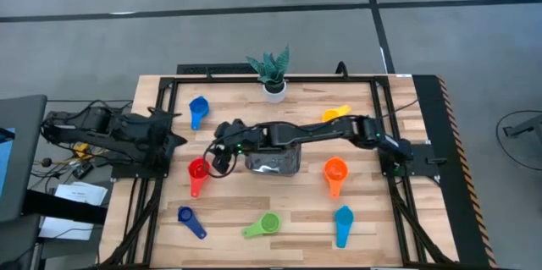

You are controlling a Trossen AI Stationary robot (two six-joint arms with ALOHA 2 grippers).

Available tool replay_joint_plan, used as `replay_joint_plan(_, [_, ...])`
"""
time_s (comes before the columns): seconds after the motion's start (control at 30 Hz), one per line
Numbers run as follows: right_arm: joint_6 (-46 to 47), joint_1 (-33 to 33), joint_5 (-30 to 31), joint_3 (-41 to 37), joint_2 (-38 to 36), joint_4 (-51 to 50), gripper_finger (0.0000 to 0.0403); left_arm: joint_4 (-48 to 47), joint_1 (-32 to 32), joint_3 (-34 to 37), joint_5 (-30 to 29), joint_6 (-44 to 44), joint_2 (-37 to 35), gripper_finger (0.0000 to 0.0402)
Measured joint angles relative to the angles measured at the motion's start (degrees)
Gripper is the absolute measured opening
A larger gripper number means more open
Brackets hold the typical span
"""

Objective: Nest measuring cups in basket
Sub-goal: Stack the red measuring cup on top of the orange measuring cup

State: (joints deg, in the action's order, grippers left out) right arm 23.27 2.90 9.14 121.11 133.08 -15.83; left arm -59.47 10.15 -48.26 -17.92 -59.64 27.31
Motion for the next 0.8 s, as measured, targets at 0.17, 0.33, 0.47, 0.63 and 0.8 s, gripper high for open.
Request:
replay_joint_plan(0.17, [-1.3, -0.5, -2.6, 3.2, 5.0, 0.8, 0.0234, -0.4, 0.0, -0.8, -1.2, -0.9, 0.0, 0.0087])
replay_joint_plan(0.33, [-4.3, -0.8, -3.5, 6.9, 10.4, 2.0, 0.0244, -2.1, 0.0, -0.8, -0.5, -1.6, 0.1, 0.0099])
replay_joint_plan(0.47, [-5.7, -0.8, -3.7, 9.2, 13.8, 1.8, 0.0244, -3.1, 0.0, -0.8, -0.4, -0.9, 0.1, 0.0103])
replay_joint_plan(0.63, [-7.8, -1.2, -3.4, 13.0, 17.2, 3.5, 0.0245, -5.1, 0.0, -0.8, 0.3, 0.7, 0.6, 0.0103])
replay_joint_plan(0.8, [-9.9, -1.6, -4.6, 13.7, 20.4, 4.4, 0.0245, -7.9, 0.0, -0.8, 2.1, 1.5, 1.8, 0.0103])
